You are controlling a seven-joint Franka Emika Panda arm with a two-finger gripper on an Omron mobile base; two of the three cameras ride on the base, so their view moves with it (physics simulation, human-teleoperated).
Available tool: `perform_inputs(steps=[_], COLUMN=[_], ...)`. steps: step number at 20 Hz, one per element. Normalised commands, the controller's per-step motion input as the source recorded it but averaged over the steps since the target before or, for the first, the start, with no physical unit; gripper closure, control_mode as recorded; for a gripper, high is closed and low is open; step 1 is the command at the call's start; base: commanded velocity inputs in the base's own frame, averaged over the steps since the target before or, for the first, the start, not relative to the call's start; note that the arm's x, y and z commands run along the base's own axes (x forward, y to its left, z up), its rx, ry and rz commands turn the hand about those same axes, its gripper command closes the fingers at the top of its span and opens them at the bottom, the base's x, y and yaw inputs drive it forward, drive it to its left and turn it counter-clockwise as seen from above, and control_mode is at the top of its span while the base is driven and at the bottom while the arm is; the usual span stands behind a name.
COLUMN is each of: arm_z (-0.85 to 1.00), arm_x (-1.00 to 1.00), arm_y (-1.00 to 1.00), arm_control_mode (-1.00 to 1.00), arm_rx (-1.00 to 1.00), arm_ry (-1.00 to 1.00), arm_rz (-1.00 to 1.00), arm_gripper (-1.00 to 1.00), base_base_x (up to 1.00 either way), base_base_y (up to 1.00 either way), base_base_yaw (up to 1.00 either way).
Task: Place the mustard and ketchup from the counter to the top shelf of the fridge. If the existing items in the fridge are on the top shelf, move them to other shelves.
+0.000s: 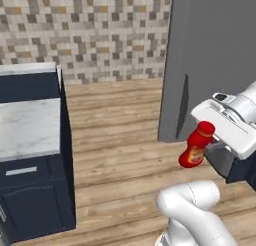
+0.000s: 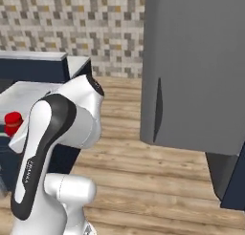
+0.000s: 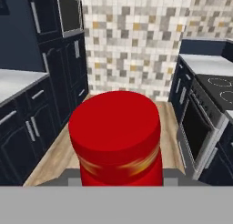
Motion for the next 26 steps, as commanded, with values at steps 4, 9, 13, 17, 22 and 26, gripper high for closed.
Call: perform_inputs(steps=[4, 9, 13, 17, 22, 26], arm_z=[0.00, 0.00, 0.00, 0.00, 0.00, 0.00], arm_x=[0.00, 0.00, 0.00, 0.00, 0.00, 0.00], arm_y=[0.00, 0.00, 0.00, 0.00, 0.00, 0.00], arm_control_mode=[1.00, 1.00, 1.00, 1.00, 1.00, 1.00], arm_rx=[0.00, 0.00, 0.00, 0.00, 0.00, 0.00], arm_ry=[0.00, 0.00, 0.00, 0.00, 0.00, 0.00], arm_rz=[0.00, 0.00, 0.00, 0.00, 0.00, 0.00], arm_gripper=[1.00, 1.00, 1.00, 1.00, 1.00, 1.00], base_base_x=[1.00, 1.00, 1.00, 1.00, 0.90, 1.00], base_base_y=[0.74, 0.21, 0.33, 0.59, 0.91, 0.48], base_base_yaw=[0.02, 0.00, 0.01, 0.02, 0.00, 0.00])
